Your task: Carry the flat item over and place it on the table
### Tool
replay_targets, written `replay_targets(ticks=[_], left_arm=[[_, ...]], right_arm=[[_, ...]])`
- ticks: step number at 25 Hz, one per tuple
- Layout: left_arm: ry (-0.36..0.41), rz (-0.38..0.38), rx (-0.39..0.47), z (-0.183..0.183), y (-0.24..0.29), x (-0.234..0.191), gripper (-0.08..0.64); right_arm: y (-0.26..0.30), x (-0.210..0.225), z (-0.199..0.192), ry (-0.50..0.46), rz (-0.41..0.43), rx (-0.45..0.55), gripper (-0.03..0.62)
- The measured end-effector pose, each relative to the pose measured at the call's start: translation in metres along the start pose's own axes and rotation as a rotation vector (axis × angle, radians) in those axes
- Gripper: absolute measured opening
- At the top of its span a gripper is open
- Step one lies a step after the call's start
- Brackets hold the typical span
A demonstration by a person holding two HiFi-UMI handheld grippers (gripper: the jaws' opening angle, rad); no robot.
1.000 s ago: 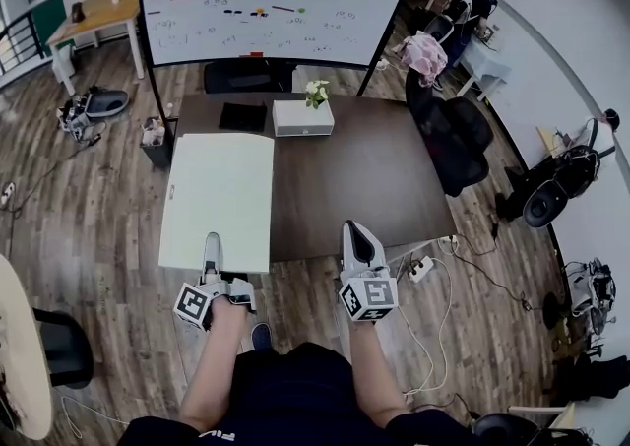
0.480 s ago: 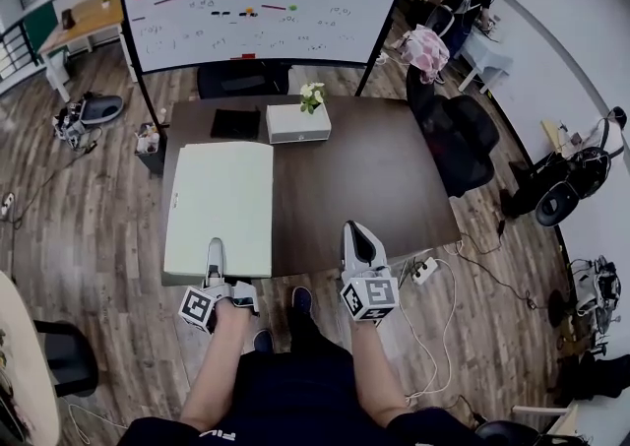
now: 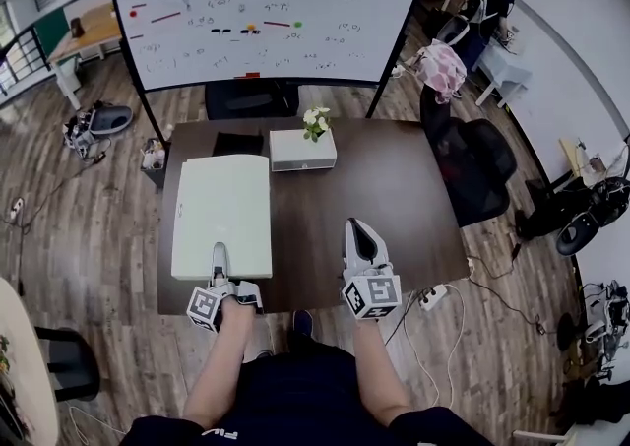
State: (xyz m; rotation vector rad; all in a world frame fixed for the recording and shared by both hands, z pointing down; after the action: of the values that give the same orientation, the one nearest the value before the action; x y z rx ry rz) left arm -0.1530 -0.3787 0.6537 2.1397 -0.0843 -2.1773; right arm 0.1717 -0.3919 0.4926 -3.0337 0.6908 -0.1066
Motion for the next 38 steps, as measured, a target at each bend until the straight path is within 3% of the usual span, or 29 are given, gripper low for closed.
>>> replay_targets(ticks=[7,19,25,32,38], left_arm=[[0.005,0.037,0.034,-0.01,0.053,-0.021,0.264],[-0.003,0.127,0.083,-0.011,0.109,-0.07,0.264],[0.033,0.163,0.061,-0.013,0.127,-0.093,0.264],[0.026,0.25,0.046,-0.013,0.139,-0.121,0.265],[0.001,0.256,0.05,-0.014,0.15,-0.128,0.265]], right_arm=[[0.045,0.036,-0.007,0.01,0.027,-0.012,0.008],[0.105,0.061,-0.024,-0.021,0.086,-0.029,0.008],[0.135,0.071,-0.031,-0.037,0.096,-0.022,0.008],[0.132,0.072,-0.043,0.019,0.095,-0.035,0.008],[0.129,0.075,-0.049,0.07,0.106,-0.036,0.008]])
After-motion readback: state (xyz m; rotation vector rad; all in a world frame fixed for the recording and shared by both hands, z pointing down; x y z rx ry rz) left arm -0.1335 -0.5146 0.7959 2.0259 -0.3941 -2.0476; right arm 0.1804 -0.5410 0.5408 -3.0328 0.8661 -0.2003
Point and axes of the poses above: the fingertips, and each gripper's own axes: y forward along the fingers, x to its right, z out of its top, the point moved 7 cm from there along -y, backward along the fingers, and after that the axes turned 7 degrees about z, right-handed, at the moved point
